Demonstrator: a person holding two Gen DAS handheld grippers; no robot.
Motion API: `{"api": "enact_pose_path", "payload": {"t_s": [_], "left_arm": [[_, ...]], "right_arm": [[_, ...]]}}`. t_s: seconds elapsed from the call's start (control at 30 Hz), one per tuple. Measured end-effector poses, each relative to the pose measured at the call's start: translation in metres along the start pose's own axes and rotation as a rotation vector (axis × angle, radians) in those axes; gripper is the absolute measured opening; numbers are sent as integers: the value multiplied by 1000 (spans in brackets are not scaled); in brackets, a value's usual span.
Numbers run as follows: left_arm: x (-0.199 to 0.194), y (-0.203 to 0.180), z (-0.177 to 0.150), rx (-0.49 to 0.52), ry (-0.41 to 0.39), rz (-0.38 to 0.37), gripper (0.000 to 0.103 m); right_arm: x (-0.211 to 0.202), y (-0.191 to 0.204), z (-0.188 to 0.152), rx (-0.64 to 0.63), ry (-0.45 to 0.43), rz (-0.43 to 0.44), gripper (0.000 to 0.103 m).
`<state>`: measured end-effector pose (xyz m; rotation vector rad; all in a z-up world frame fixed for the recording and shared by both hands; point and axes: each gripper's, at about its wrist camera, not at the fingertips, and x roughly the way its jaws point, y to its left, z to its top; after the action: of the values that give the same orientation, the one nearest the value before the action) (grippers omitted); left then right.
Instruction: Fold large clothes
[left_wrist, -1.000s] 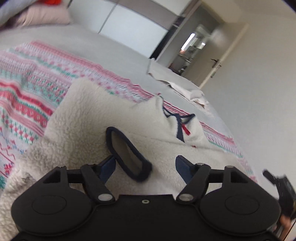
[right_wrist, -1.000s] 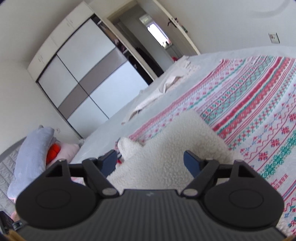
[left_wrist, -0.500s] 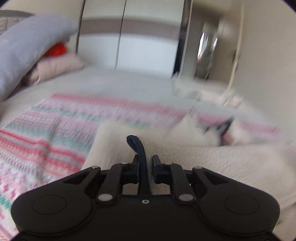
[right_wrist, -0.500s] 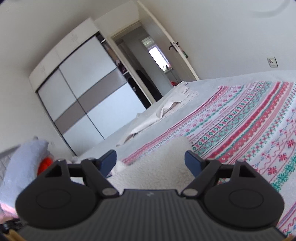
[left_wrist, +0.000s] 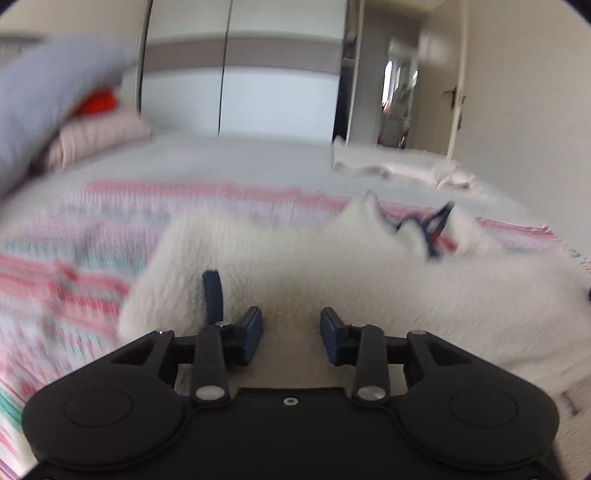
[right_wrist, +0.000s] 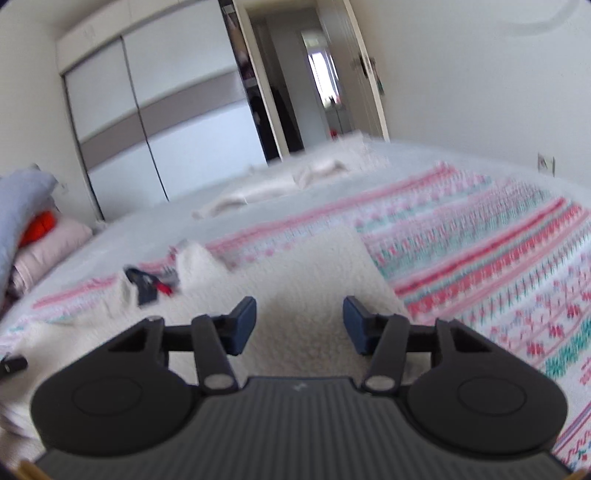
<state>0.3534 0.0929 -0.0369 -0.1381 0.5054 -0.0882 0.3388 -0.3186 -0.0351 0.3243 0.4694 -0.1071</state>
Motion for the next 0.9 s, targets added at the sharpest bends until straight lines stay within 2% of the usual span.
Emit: {"api": "enact_pose_path", "payload": {"t_s": [0.07, 0.2, 0.27, 0.3, 0.33, 0.37, 0.4, 0.43, 0.53, 0.6, 0.73, 0.9], "left_arm": [[-1, 10, 1, -58, -6, -31, 38], [-9, -3, 3, -1, -17, -2, 38], [-24, -10, 10, 27, 14, 20, 39], [-37, -12, 13, 33, 16, 21, 46], [-54, -10, 13, 31, -7, 6, 62], [-72, -7, 13, 27, -36, -18, 71], [-86, -4, 12, 23, -49, -40, 86], [-100, 0, 11, 19, -43, -60, 91], [-133, 17, 6, -4, 33, -91, 91], [-156, 27, -3, -15, 52, -92, 92], [-200, 47, -27, -31, 87, -118, 101], [-244, 72, -63, -69, 137, -191, 101]], "right_arm": [[10, -5, -7, 4, 21, 3, 48], [6, 1, -12, -20, -2, -12, 50], [-7, 1, -8, -12, 18, 3, 52], [-19, -1, -4, -7, 40, 17, 56], [-34, -4, -1, 2, 51, 44, 60], [-50, -8, 0, 9, 53, 81, 68], [-67, -13, 1, 14, 52, 113, 77], [-82, -19, 1, 21, 54, 129, 80], [-132, -42, -1, 60, 66, 151, 82], [-162, -57, -5, 70, 68, 154, 86], [-216, -87, -23, 82, 73, 157, 88], [-257, -129, -62, 207, 129, 296, 90]]}}
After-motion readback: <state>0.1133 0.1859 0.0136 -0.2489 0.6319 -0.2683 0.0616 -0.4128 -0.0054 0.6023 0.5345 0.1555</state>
